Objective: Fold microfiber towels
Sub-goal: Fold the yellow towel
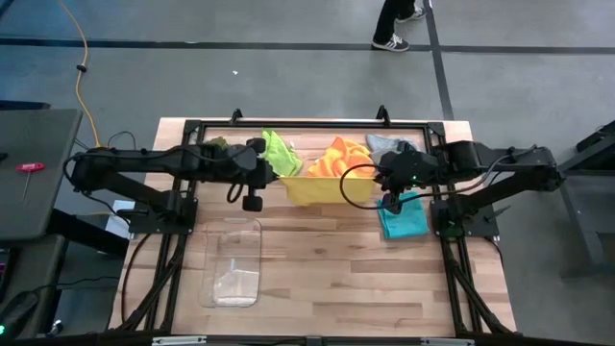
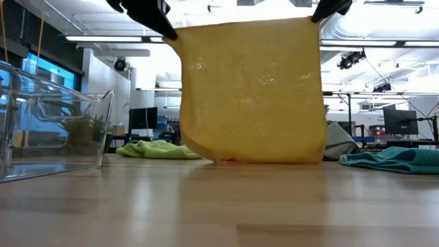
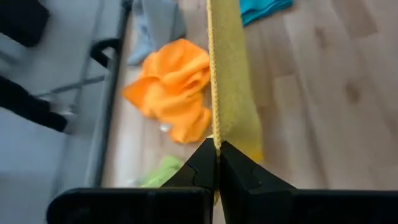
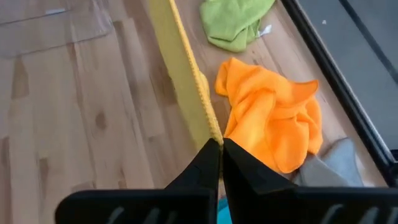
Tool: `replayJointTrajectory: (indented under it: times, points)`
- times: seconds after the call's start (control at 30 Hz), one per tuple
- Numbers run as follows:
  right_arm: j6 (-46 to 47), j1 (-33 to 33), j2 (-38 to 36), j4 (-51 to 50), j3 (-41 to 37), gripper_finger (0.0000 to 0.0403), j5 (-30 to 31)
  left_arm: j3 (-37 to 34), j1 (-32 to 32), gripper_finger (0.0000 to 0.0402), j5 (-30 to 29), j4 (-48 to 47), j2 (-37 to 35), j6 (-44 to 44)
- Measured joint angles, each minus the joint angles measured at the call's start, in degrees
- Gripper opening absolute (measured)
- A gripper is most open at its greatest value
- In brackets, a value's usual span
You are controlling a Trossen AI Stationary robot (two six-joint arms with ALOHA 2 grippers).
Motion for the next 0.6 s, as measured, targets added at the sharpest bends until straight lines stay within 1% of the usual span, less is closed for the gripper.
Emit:
replayJointTrajectory:
  times: [0.07,0.13,0.17,0.23,0.3,0.4,0.5,0.6]
  points:
    - [-0.7,-0.2,0.0,-1.5,2.1,0.0,2.1,0.4,-0.6,0.0,-4.1,1.7,-0.1,3.6]
    - [-2.2,-1.1,0.0,-2.7,6.7,0.0,4.2,2.6,-0.2,0.0,-7.8,2.7,-0.8,6.7]
    - [-2.5,-1.6,0.0,-3.8,9.2,0.0,5.5,4.2,0.3,0.0,-8.7,3.8,-1.2,7.5]
    - [-3.2,-2.6,0.3,-5.5,13.2,0.0,7.6,7.1,1.5,0.0,-9.0,5.9,-2.2,7.4]
    - [-4.1,-3.3,0.9,-6.6,15.6,0.0,8.3,8.9,2.6,0.0,-7.5,7.0,-2.8,7.0]
    - [-4.5,-3.5,1.5,-7.6,16.6,0.0,8.6,9.2,3.3,0.0,-6.7,6.9,-2.9,9.2]
    - [-4.5,-3.5,1.7,-7.1,15.0,0.0,9.0,9.2,3.8,0.0,-6.9,5.5,-2.6,10.2]
    - [-4.1,-3.5,1.8,-7.1,12.7,0.0,8.1,9.2,3.8,0.0,-6.3,4.5,-1.9,10.0]
